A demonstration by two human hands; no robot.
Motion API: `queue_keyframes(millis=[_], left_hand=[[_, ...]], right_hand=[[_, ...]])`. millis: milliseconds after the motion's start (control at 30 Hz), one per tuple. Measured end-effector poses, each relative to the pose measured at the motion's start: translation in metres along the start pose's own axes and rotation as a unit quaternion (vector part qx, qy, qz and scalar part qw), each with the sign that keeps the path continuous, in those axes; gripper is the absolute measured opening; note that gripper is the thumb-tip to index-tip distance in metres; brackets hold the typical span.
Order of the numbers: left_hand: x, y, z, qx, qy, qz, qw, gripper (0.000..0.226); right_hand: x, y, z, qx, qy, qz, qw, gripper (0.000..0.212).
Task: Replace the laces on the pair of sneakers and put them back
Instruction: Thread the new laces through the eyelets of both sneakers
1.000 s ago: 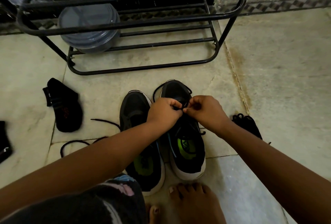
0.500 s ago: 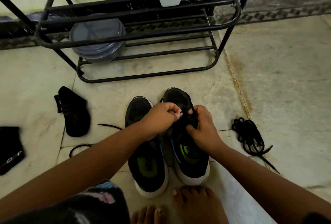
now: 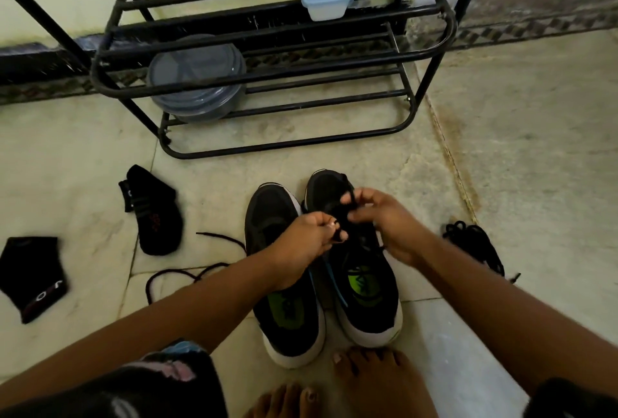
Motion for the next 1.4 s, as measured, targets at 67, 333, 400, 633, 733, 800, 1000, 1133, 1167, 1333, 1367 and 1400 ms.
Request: queue_keyframes(millis=[67, 333, 400, 633, 733, 800, 1000, 1133, 1167, 1333, 1367, 1400], left_hand=[[-0.001, -0.001, -0.004, -0.007, -0.002, -0.051, 0.999, 0.023], [-0.005, -0.002, -0.004, -0.024, -0.036, -0.175, 0.984, 0.016], [-0.006, -0.001, -0.003, -0.027, -0.042, -0.178, 0.983, 0.014], [-0.005, 0.004, -0.008, 0.018, -0.021, -0.038, 0.999, 0.023], [-0.004, 0.003, -0.006, 0.063, -0.010, 0.052, 0.997, 0.022], [-0.002, 0.005, -0.004, 0.099, -0.014, 0.113, 0.989, 0.022], [0.026, 0.024, 0.007, 0.131, -0.061, 0.355, 0.924, 0.033], [0.033, 0.035, 0.015, 0.169, -0.055, 0.222, 0.959, 0.029], [0.030, 0.037, 0.016, 0.199, -0.061, 0.072, 0.975, 0.025], [0.000, 0.031, 0.026, 0.177, -0.138, -0.535, 0.814, 0.019], [-0.004, 0.030, 0.028, 0.167, -0.140, -0.584, 0.782, 0.023], [-0.004, 0.031, 0.028, 0.160, -0.143, -0.609, 0.764, 0.024]], right_hand=[[-0.018, 0.003, -0.016, -0.003, -0.029, -0.060, 0.998, 0.020], [-0.038, -0.017, -0.047, -0.040, 0.044, 0.050, 0.997, 0.032], [-0.045, -0.018, -0.043, -0.058, 0.094, 0.051, 0.993, 0.029], [0.002, -0.015, 0.020, 0.101, 0.115, 0.040, 0.987, 0.025], [0.034, -0.017, 0.039, 0.095, 0.138, 0.302, 0.939, 0.050], [0.040, -0.014, 0.041, 0.110, 0.168, 0.387, 0.900, 0.057], [0.039, -0.016, 0.036, 0.118, 0.155, 0.438, 0.878, 0.061], [0.038, -0.015, 0.038, 0.138, 0.150, 0.441, 0.874, 0.059], [0.037, -0.014, 0.038, 0.142, 0.145, 0.441, 0.874, 0.057], [0.031, -0.018, 0.040, 0.128, 0.135, 0.454, 0.872, 0.055], [0.030, -0.019, 0.041, 0.124, 0.136, 0.458, 0.869, 0.055], [0.029, -0.019, 0.041, 0.122, 0.132, 0.461, 0.869, 0.056]])
Point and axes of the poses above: each hand's wrist, its own z-axis away from the middle knuckle, its own y-axis out of the back of the hand, x = y × z, the point moved 1 cm from there along -z, towards the middle knuckle, and after that the axes turned 7 degrees about y, right-handed, at the moved point
